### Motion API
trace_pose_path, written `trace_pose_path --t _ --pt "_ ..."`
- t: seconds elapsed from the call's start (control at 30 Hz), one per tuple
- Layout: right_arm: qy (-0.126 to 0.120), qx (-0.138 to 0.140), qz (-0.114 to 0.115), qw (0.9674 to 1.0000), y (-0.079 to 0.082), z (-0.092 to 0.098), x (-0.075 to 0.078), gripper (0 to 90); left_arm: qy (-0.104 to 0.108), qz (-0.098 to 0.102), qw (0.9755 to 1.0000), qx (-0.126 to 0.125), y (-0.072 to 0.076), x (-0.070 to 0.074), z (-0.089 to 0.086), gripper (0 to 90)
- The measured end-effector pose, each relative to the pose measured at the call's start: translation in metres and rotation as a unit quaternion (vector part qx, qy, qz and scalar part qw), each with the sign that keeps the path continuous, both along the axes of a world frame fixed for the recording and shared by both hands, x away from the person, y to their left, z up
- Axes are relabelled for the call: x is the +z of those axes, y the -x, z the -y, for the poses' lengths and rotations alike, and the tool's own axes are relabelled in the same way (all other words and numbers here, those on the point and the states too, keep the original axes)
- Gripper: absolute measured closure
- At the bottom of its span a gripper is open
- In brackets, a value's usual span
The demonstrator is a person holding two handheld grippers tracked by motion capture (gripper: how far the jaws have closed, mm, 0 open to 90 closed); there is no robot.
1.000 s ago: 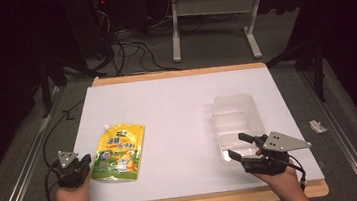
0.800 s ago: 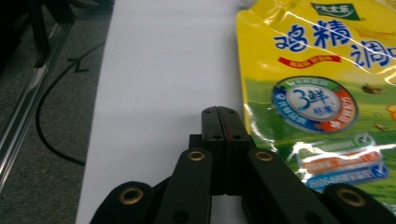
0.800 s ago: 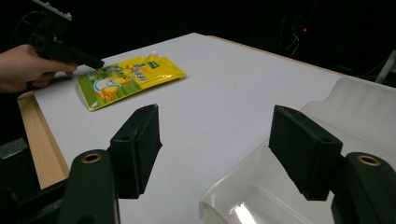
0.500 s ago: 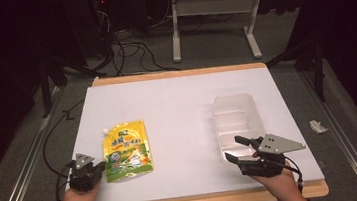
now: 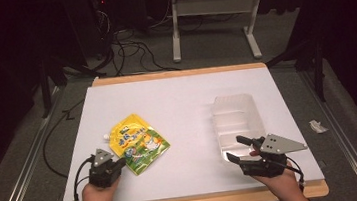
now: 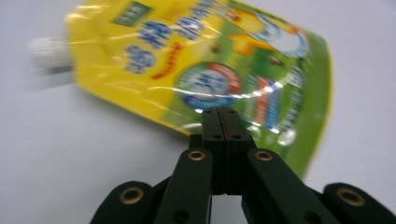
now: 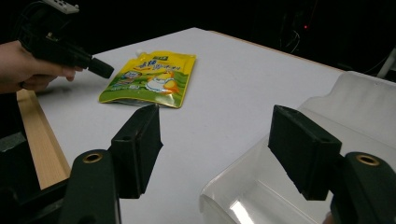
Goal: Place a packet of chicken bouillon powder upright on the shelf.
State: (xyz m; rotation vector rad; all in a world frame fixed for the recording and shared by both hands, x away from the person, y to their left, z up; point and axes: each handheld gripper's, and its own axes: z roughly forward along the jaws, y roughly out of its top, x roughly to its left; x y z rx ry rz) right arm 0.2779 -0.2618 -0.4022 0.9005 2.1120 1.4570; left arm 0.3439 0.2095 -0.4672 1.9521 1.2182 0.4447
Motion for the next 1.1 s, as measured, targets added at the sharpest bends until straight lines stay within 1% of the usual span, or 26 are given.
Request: trace_pose_path --t 0.03,0.1,0.13,0.17,0.2,0.23,0.27,0.3,0.37,0.4,0.43,0.47,0.5,0.53,0.6,0.63,0.7,0.73,0.77,0.83,0.9,0.93,0.97,1.0,1.07,1.1 --pt "0.0 0.0 0.0 1.0 0.0 0.0 0.0 34.4 0.0 0.0 1.0 0.0 0.0 0.0 0.0 90.0" --pt "-0.002 -0.001 0.002 1.0 0.0 0.0 0.0 34.5 0.021 0.003 0.9989 0.041 -0.006 -0.001 -0.013 90.0" --pt "0.0 -0.001 0.001 1.0 0.0 0.0 0.0 34.5 0.035 0.004 0.9979 0.054 -0.008 -0.001 -0.016 90.0" --pt "0.0 -0.001 0.001 1.0 0.0 0.0 0.0 34.5 0.043 0.005 0.9969 0.066 -0.01 -0.002 -0.018 90.0" --pt "0.003 -0.002 0.002 1.0 -0.001 0.0 0.0 34.5 0.053 0.006 0.9953 0.081 -0.014 -0.002 -0.021 90.0" --pt "0.003 -0.002 0.0 1.0 -0.001 0.0 0.0 34.5 0.059 0.007 0.9944 0.088 -0.018 -0.002 -0.022 90.0" --pt "0.005 -0.001 0.0 1.0 -0.001 -0.001 -0.001 34.6 0.068 0.009 0.9927 0.099 -0.023 -0.003 -0.024 89.7" --pt "0.007 -0.003 -0.003 1.0 -0.001 -0.002 -0.001 34.6 0.078 0.005 0.9913 0.105 -0.027 -0.003 -0.025 82.9" --pt "0.008 -0.003 -0.004 1.0 -0.002 -0.002 -0.002 34.6 0.093 0.002 0.9889 0.116 -0.035 -0.005 -0.026 78.0" --pt "0.009 -0.002 -0.004 1.0 -0.002 -0.003 -0.003 34.6 0.101 -0.001 0.9878 0.119 -0.038 -0.006 -0.026 73.9" --pt "0.008 -0.004 -0.005 0.9999 -0.002 -0.003 -0.003 34.6 0.113 -0.003 0.9855 0.127 -0.043 -0.007 -0.026 70.2" --pt "0.01 -0.004 -0.005 0.9999 -0.003 -0.003 -0.003 34.7 0.126 -0.006 0.9824 0.137 -0.049 -0.009 -0.028 67.1" --pt "0.011 -0.004 -0.005 0.9999 -0.003 -0.004 -0.004 34.7 0.136 -0.012 0.98 0.145 -0.052 -0.01 -0.03 62.1" --pt "0.012 -0.004 -0.006 0.9999 -0.002 -0.004 -0.004 34.8 0.148 -0.022 0.9769 0.153 -0.057 -0.013 -0.032 58.2" --pt "0.013 -0.003 -0.006 0.9999 -0.002 -0.005 -0.004 34.9 0.156 -0.037 0.9751 0.154 -0.063 -0.017 -0.034 53.7" --pt "0.016 -0.003 -0.005 0.9999 -0.002 -0.005 -0.005 35.0 0.156 -0.045 0.9748 0.153 -0.066 -0.017 -0.034 51.7" --pt "0.018 -0.003 -0.003 0.9998 -0.001 -0.006 -0.005 35.3 0.149 -0.046 0.9768 0.146 -0.067 -0.016 -0.033 49.6" --pt "0.02 -0.003 -0.004 0.9998 -0.001 -0.006 -0.005 35.4 0.146 -0.055 0.9771 0.145 -0.068 -0.017 -0.032 49.1" --pt "0.019 -0.005 -0.008 0.9998 0.0 -0.006 -0.006 35.4 0.147 -0.061 0.9768 0.144 -0.07 -0.018 -0.032 48.4" --pt "0.021 -0.004 -0.008 0.9997 0.0 -0.006 -0.006 35.5 0.15 -0.062 0.9761 0.145 -0.07 -0.019 -0.033 48.4" --pt "0.023 -0.004 -0.006 0.9997 0.0 -0.006 -0.006 35.6 0.162 -0.065 0.9734 0.149 -0.069 -0.019 -0.035 49.7" --pt "0.022 -0.003 -0.005 0.9997 0.0 -0.007 -0.007 35.7 0.17 -0.067 0.9715 0.151 -0.069 -0.02 -0.036 51.8" --pt "0.023 -0.003 -0.005 0.9997 0.001 -0.007 -0.007 35.8 0.179 -0.071 0.9693 0.153 -0.069 -0.021 -0.038 54.4" --pt "0.022 -0.002 -0.003 0.9997 0.001 -0.006 -0.006 36.1 0.185 -0.074 0.9679 0.153 -0.069 -0.022 -0.04 59.2" --pt "0.021 -0.003 -0.003 0.9998 0.001 -0.006 -0.006 36.1 0.191 -0.079 0.9663 0.153 -0.068 -0.023 -0.041 60.8" --pt "0.023 -0.004 -0.002 0.9997 0.001 -0.006 -0.006 36.3 0.188 -0.081 0.9668 0.154 -0.068 -0.022 -0.041 63.9"
